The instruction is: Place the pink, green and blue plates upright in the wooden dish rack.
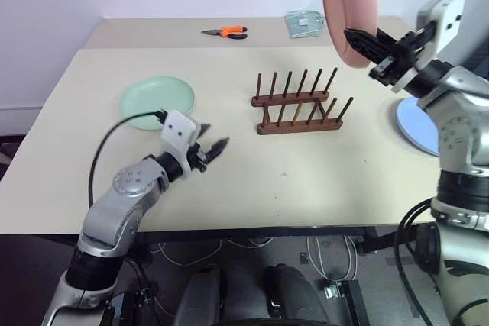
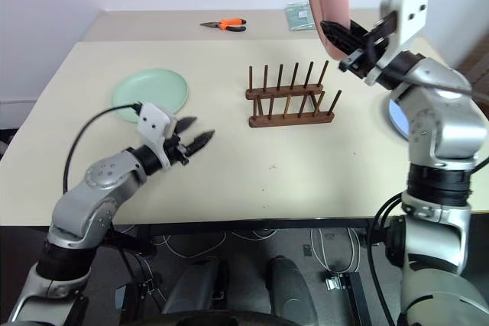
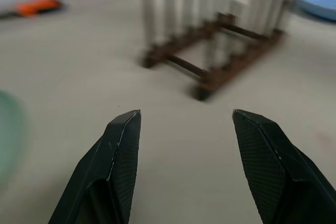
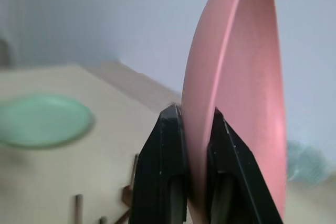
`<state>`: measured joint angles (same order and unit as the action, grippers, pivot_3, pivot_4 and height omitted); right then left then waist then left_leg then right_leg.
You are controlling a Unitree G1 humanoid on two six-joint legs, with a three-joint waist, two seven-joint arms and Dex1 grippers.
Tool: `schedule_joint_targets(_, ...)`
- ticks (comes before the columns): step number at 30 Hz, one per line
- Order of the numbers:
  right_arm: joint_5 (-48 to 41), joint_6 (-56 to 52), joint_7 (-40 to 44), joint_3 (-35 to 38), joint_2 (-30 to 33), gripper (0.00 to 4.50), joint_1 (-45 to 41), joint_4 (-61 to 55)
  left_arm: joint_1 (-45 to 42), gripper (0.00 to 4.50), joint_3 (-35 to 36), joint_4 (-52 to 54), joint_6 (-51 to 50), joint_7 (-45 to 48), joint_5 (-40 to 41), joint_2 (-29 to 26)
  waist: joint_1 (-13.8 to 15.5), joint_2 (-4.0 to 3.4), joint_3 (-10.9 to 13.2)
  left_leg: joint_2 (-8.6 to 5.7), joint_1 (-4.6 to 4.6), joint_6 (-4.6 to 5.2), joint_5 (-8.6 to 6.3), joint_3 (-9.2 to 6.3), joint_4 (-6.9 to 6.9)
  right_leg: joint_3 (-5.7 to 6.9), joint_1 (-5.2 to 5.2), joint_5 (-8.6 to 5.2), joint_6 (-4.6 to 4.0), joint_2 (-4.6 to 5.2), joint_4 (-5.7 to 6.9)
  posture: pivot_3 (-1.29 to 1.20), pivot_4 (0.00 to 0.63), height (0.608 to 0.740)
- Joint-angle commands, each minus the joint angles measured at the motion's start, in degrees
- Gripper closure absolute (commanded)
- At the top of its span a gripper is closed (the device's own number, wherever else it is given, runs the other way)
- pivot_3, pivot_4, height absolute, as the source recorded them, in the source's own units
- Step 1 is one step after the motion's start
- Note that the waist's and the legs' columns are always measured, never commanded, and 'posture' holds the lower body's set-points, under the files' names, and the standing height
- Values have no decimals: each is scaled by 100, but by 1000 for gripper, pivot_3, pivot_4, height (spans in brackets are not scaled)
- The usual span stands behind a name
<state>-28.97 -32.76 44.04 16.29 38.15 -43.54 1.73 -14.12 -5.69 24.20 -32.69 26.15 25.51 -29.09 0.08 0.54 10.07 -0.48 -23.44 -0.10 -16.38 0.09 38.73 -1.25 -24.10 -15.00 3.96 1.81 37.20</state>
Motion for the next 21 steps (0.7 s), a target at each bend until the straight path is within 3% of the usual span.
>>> schedule_joint_targets(1,-301,-301,180,153,164,4500,-203,360,93,1686,-36,331,173,568,170,-94,-40,-7,-2,0,0,0,0,1,-4,-1,-2,-4,-6,1,0,0,150,740)
schedule_joint_targets(9,-734,-1013,27,422,107,4500,-586,1244,258,1686,-6,436,165,726,21,-31,-84,-13,-1,0,-4,1,1,5,-11,-3,-11,5,9,-2,1,0,150,740)
schedule_joint_targets(21,-1206,-1536,-211,620,78,4500,-691,1199,381,1686,-35,501,131,718,-165,24,-84,-13,-1,0,-5,2,1,5,-10,-3,-11,6,10,-3,1,0,150,740)
